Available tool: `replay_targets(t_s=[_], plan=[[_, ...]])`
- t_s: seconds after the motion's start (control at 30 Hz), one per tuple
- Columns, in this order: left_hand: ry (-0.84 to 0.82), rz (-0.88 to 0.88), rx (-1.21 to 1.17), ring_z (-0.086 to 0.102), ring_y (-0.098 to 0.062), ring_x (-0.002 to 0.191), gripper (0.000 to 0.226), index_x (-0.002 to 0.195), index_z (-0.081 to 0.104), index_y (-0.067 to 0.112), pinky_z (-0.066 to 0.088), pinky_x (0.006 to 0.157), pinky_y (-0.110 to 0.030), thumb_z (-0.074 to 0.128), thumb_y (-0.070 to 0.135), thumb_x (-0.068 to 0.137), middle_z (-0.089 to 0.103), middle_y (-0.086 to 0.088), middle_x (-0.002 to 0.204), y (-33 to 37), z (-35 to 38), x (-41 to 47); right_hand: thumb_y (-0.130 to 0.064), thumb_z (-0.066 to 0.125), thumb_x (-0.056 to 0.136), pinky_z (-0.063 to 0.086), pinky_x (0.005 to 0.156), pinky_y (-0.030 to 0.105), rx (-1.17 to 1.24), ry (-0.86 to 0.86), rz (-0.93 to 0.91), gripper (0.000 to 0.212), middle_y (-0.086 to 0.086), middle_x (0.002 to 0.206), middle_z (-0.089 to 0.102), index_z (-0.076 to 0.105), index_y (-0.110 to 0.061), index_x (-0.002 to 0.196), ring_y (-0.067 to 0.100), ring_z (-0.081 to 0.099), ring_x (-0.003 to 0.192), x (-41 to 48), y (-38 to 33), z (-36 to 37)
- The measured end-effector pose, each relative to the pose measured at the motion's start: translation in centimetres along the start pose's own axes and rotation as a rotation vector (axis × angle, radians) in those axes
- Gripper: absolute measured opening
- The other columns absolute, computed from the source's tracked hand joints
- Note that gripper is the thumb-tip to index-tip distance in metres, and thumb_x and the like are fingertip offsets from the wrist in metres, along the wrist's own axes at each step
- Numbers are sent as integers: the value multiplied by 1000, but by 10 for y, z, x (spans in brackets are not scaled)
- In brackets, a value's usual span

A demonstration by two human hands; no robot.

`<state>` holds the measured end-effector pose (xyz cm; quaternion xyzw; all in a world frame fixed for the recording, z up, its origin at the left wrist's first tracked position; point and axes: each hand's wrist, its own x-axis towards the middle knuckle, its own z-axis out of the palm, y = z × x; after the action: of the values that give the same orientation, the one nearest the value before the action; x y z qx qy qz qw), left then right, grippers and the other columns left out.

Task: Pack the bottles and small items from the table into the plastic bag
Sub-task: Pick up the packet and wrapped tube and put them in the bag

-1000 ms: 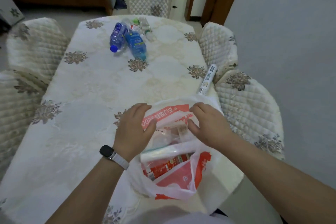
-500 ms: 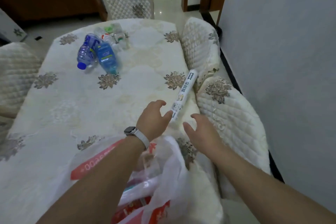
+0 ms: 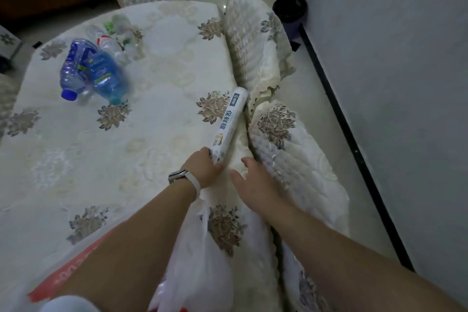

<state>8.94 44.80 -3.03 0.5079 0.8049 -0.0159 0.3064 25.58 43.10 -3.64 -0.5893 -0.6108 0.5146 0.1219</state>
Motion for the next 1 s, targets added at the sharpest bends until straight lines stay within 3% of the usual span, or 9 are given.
replay_targets(t_s=[0.1,0.2,0.3,0.4,0.53,0.67,0.73,0.83,1.0], plan=[[4,-6,-90,55,-21,67,29,87,48,14,37,54,-31,64,38,86,57,-5,79,3,-2,-6,-47,49,96,37,104,32,71,-2,26,60,1,151,40,36,-20,148,19,42,134,2,-1,-1],[67,14,-252,61,-20,78,24,97,56,14,49,63,-32,67,32,85,63,-3,88,4,-10,-26,-47,50,96,40,106,37,117,-4,10,59,1,150,41,36,-20,147,16,42,133,-3,-8,-4],[129,28,-396,64,-15,81,25,105,59,19,56,74,-38,70,29,84,65,4,91,2,-25,-53,-48,51,95,38,107,34,99,-27,-60,58,-1,149,39,38,-22,146,14,40,134,-13,-16,-7],[207,70,-489,64,-5,79,26,108,61,24,56,72,-31,71,27,84,65,13,90,-3,-45,-84,-48,51,95,36,109,34,10,-14,-198,57,-4,149,40,40,-23,144,12,39,134,-29,-27,-9],[304,129,-596,62,8,72,28,97,57,41,52,67,-19,73,24,82,66,21,86,-18,-67,-138,-45,50,97,34,109,31,-103,1,-370,53,-4,148,40,42,-22,144,12,39,134,-60,-47,-7],[358,157,-701,63,8,77,32,110,60,36,49,60,-9,72,23,83,68,19,94,-46,-72,-189,-46,52,96,30,106,23,-244,24,-543,53,-1,143,46,46,-18,141,13,41,132,-94,-63,6],[367,158,-747,64,6,79,34,113,60,35,51,62,-11,72,21,85,69,18,96,-71,-70,-215,-49,50,94,28,105,20,-319,22,-614,56,0,142,47,48,-17,139,15,41,131,-113,-71,17],[372,140,-778,66,1,79,33,113,62,34,56,69,-24,72,19,85,71,14,94,-110,-62,-244,-46,53,95,27,108,22,-415,12,-656,54,2,144,47,49,-15,139,17,39,134,-138,-79,30],[353,146,-762,63,6,92,40,120,58,32,50,73,-14,70,15,86,67,19,105,-180,-34,-287,-47,52,95,33,108,32,-570,-10,-699,53,3,142,49,51,-16,139,20,43,131,-179,-80,68]])
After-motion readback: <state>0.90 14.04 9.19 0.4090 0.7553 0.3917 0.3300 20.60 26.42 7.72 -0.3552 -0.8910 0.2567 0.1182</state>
